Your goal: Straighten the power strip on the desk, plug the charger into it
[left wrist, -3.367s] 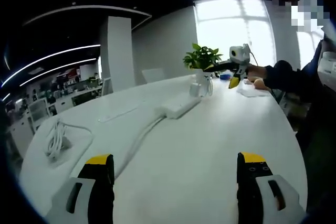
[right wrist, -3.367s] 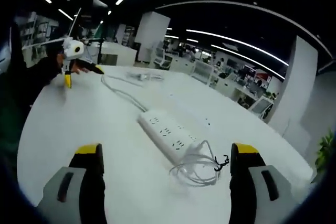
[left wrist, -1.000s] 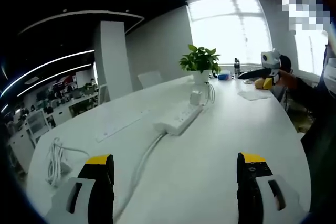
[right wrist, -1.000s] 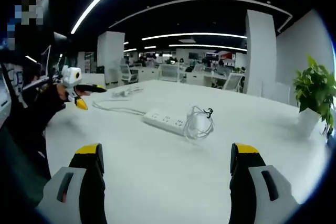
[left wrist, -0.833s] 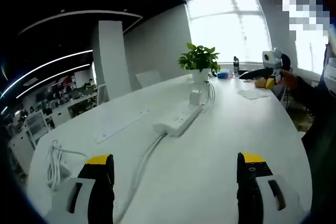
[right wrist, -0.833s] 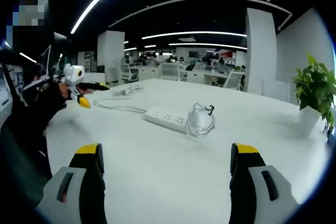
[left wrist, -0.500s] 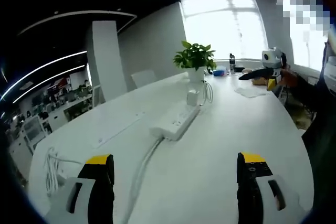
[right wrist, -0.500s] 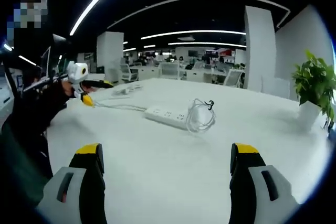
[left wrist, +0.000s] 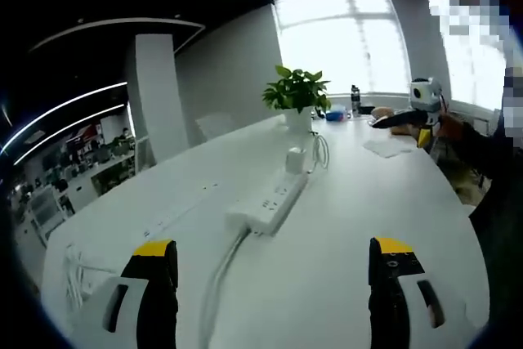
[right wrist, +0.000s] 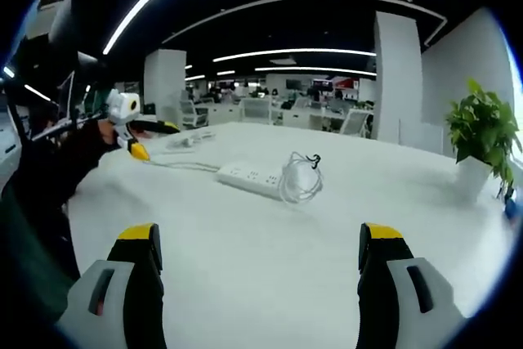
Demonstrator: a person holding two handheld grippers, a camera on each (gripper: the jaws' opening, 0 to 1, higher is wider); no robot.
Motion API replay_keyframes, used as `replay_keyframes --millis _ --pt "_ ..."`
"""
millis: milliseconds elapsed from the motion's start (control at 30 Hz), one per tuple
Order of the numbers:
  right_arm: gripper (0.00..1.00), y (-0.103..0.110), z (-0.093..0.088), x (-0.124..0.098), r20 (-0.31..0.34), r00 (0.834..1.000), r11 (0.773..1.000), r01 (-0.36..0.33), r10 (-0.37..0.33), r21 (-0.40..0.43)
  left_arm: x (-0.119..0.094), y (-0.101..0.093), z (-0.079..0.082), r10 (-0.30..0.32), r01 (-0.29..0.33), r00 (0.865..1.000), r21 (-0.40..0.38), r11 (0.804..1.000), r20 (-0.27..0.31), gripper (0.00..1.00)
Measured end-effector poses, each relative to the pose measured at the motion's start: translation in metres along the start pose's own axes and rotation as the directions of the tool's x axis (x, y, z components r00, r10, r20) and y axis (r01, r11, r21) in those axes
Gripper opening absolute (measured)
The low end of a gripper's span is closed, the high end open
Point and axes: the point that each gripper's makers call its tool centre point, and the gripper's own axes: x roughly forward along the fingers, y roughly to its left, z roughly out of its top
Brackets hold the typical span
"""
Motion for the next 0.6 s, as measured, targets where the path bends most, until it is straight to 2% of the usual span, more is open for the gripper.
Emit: replay_keyframes --millis 200,600 --pt "1.0 0.001 -0.008 0.001 -0.013 1.0 1.0 -0.004 0.004 0.008 0.008 0.0 0.005 -0.013 0.014 1.0 0.022 1.0 -0.017 0.99" --pt "1.0 -0.003 -0.008 -0.002 -0.001 1.0 1.0 0.0 0.0 0.017 0.026 0.0 0.007 -0.047 0.049 0.998 0.038 0.998 -0.05 0.99"
